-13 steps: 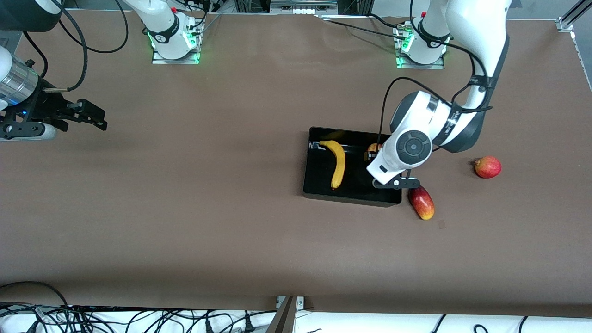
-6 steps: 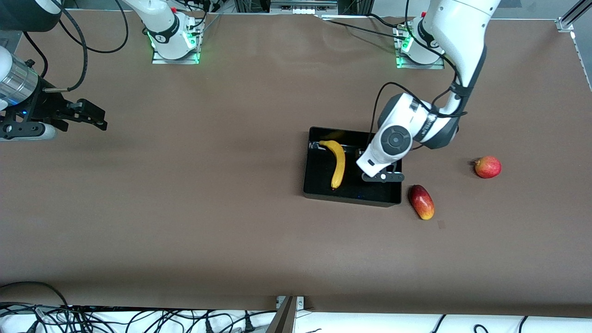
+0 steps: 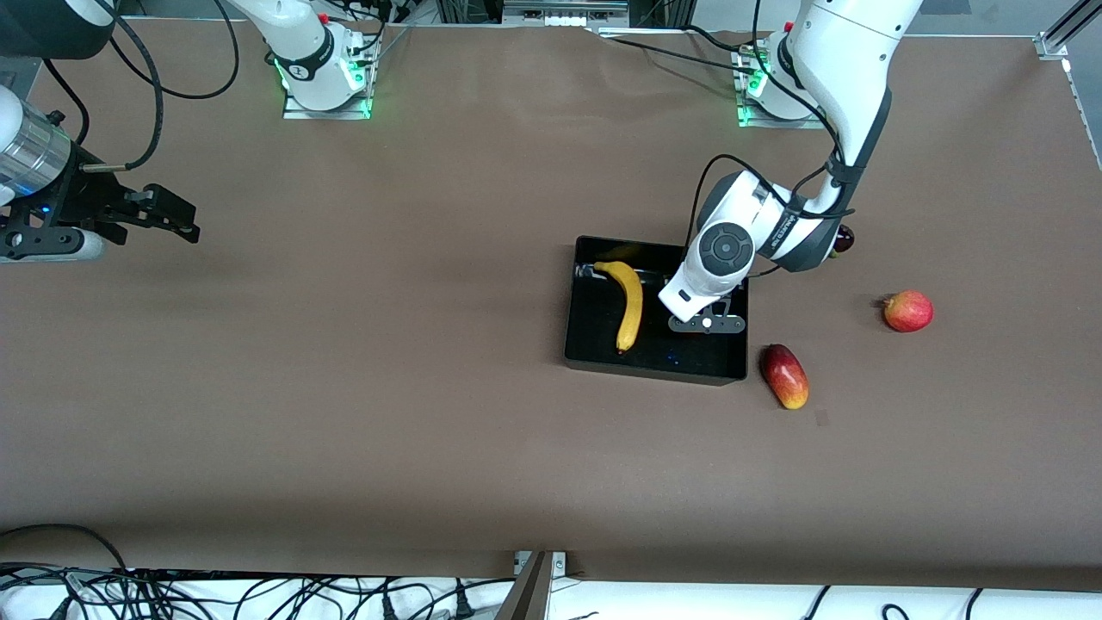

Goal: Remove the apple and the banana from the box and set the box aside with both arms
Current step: 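Lift the red apple out and place it beside the mangosteen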

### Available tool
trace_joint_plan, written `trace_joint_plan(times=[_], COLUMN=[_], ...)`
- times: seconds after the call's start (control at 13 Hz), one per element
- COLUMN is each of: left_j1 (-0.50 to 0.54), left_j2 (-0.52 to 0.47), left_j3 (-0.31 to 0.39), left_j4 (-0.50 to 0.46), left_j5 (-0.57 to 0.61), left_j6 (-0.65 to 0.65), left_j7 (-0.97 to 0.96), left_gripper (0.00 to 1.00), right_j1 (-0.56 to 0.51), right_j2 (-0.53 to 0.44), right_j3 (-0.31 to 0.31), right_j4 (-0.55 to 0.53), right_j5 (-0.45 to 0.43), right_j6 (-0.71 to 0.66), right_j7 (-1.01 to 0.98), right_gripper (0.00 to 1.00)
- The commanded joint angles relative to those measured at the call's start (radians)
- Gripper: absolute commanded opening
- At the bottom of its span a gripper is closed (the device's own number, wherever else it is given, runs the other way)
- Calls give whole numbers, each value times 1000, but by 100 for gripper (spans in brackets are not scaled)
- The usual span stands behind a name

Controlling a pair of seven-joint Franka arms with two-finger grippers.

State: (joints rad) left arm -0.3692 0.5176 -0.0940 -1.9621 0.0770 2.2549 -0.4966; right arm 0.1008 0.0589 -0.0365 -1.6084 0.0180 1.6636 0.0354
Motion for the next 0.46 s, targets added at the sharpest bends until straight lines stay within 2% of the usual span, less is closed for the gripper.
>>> trace_joint_plan(times=[0.0, 0.23, 0.31, 0.38], left_j1=[-2, 3, 4, 13], left_j2=[-19, -75, -111, -123], left_j3=[2, 5, 7, 11], left_j4=[-3, 14, 58, 131], left_j5=[23, 23, 23, 23], left_j6=[3, -23, -96, -224], left_j7=[-19, -14, -8, 4], left_gripper=[22, 20, 20, 20], right_j1=[-9, -9, -9, -9], right_j2=[4, 2, 2, 4], right_j3=[7, 7, 7, 7], right_j4=[15, 15, 15, 15], right_j5=[2, 2, 2, 2], right_j6=[-5, -5, -5, -5], right_j7=[9, 9, 9, 9], right_gripper=[100, 100, 100, 100])
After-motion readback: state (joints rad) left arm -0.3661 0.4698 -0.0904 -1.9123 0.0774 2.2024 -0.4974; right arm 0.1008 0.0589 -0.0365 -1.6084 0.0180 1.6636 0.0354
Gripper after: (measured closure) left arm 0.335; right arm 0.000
